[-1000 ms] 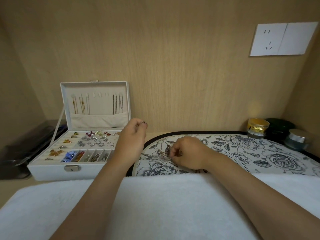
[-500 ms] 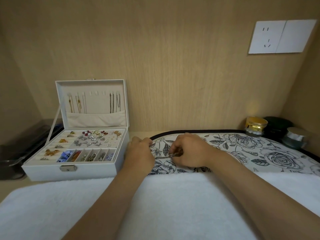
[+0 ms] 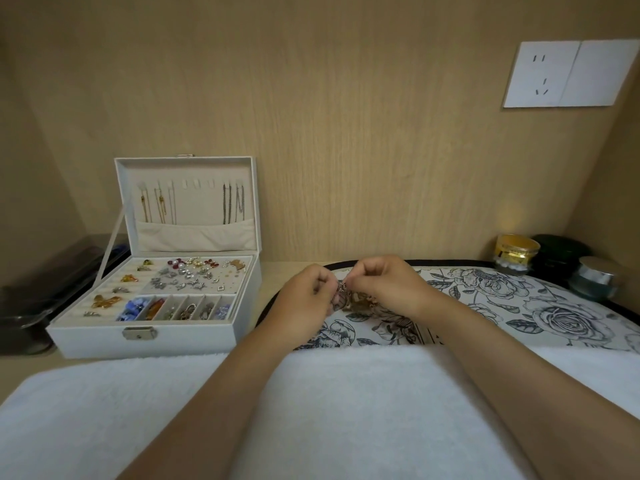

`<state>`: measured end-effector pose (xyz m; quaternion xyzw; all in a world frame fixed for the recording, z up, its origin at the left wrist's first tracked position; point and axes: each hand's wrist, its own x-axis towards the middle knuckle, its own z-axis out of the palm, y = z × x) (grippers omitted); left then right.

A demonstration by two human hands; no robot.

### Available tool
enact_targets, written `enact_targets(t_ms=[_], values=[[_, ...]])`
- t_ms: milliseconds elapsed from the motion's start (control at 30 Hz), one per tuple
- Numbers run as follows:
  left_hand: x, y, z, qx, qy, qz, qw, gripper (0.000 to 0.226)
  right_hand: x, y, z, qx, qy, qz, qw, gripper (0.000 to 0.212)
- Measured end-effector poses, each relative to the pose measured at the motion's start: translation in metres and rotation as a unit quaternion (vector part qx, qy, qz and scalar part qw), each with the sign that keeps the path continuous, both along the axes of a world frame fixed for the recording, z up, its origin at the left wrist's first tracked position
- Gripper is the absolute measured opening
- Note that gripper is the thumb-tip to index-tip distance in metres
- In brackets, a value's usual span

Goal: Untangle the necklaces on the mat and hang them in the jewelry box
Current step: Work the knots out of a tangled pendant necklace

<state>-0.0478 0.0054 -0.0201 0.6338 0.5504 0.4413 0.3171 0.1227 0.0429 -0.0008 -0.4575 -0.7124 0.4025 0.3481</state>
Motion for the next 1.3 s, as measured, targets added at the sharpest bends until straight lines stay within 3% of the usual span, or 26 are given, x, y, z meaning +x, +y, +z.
enact_targets(t_ms=[100, 233, 467, 567, 667, 767, 867, 1133, 1300], values=[[0.002, -0.003, 0.005, -0.008, -0.051, -0.019, 0.999, 0.02, -0.003, -0.001, 0.003, -0.047, 0.089, 0.019, 0.995, 0.01], [-0.001, -0.006, 0.006, 0.026, 0.013, -0.029, 0.999, 0.022, -0.007, -0.005, 0.008, -0.111, 0.177, 0.035, 0.977, 0.013], [-0.008, -0.01, 0.014, 0.03, 0.036, -0.032, 0.998, 0.021, -0.014, -0.014, 0.013, -0.113, 0.046, 0.038, 0.992, 0.026], [-0.009, -0.011, 0.015, 0.083, 0.104, -0.008, 0.991, 0.032, -0.016, -0.013, 0.011, -0.115, 0.015, 0.051, 0.992, 0.034], [-0.014, -0.006, 0.012, 0.19, 0.2, 0.055, 0.96, 0.027, -0.013, -0.011, 0.007, -0.086, 0.013, 0.047, 0.995, 0.035], [-0.018, -0.003, 0.01, 0.217, 0.196, 0.087, 0.952, 0.006, -0.012, -0.009, 0.006, -0.061, 0.045, 0.033, 0.997, 0.024], [-0.017, -0.006, 0.012, 0.213, 0.21, 0.08, 0.951, 0.01, -0.012, -0.008, 0.006, -0.058, 0.069, 0.023, 0.996, 0.02], [-0.017, -0.006, 0.014, 0.095, 0.07, 0.018, 0.993, 0.008, -0.008, -0.006, 0.009, -0.072, 0.116, 0.032, 0.99, 0.027], [-0.013, -0.008, 0.017, 0.053, -0.003, 0.021, 0.998, 0.017, -0.003, -0.004, 0.008, -0.062, 0.095, 0.045, 0.993, 0.007]])
